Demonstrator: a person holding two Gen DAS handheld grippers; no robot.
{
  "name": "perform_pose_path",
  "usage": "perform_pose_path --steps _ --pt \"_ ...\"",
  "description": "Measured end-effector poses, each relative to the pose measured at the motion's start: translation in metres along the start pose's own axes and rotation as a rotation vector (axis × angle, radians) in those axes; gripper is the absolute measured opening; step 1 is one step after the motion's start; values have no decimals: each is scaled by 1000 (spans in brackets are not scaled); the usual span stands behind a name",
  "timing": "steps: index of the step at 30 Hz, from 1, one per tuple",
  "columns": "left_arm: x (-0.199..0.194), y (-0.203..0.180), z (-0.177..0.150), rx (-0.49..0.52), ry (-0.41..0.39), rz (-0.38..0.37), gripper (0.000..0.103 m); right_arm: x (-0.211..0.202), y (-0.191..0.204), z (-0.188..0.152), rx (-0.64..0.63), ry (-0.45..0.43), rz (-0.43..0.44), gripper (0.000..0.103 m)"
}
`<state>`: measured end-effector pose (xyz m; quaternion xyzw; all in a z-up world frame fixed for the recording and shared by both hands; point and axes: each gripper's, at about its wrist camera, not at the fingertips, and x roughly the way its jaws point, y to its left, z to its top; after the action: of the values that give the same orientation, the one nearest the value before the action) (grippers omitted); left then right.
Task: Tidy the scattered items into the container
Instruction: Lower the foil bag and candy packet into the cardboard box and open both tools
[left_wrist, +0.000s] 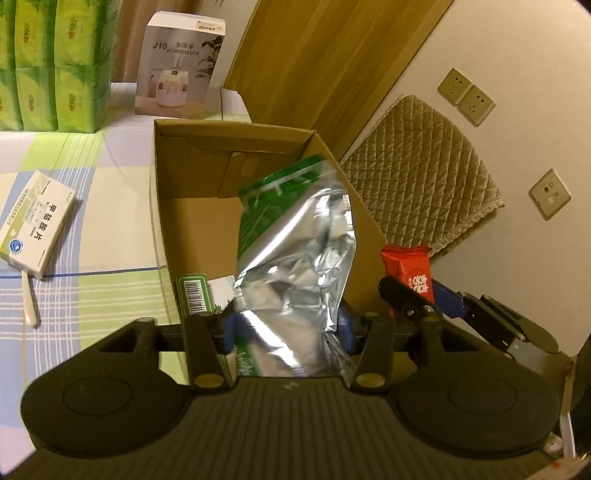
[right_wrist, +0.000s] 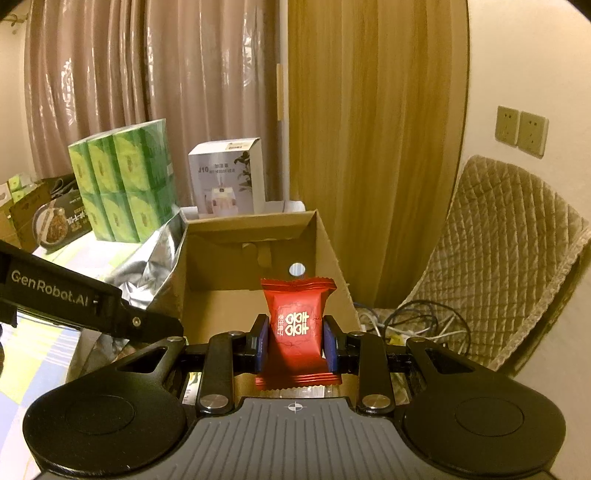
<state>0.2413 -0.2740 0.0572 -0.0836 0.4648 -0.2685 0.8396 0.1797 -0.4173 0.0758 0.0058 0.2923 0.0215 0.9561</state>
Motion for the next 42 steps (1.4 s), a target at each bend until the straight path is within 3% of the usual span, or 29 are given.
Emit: perform_pose_path --steps 26,28,29,30,42 --pt "-21 10 -12 19 -33 16 52 -1 13 4 -1 -6 15 28" --pt "-22 11 -12 22 -31 18 52 -1 15 5 -6 -12 17 36" --pt "-22 12 -13 23 -31 18 52 -1 15 5 -3 -15 17 48" --pt "-22 12 -13 21 -31 18 52 -1 15 5 1 -18 18 52" --pt "-47 27 -23 22 -55 17 54 -26 8 -8 54 -8 3 54"
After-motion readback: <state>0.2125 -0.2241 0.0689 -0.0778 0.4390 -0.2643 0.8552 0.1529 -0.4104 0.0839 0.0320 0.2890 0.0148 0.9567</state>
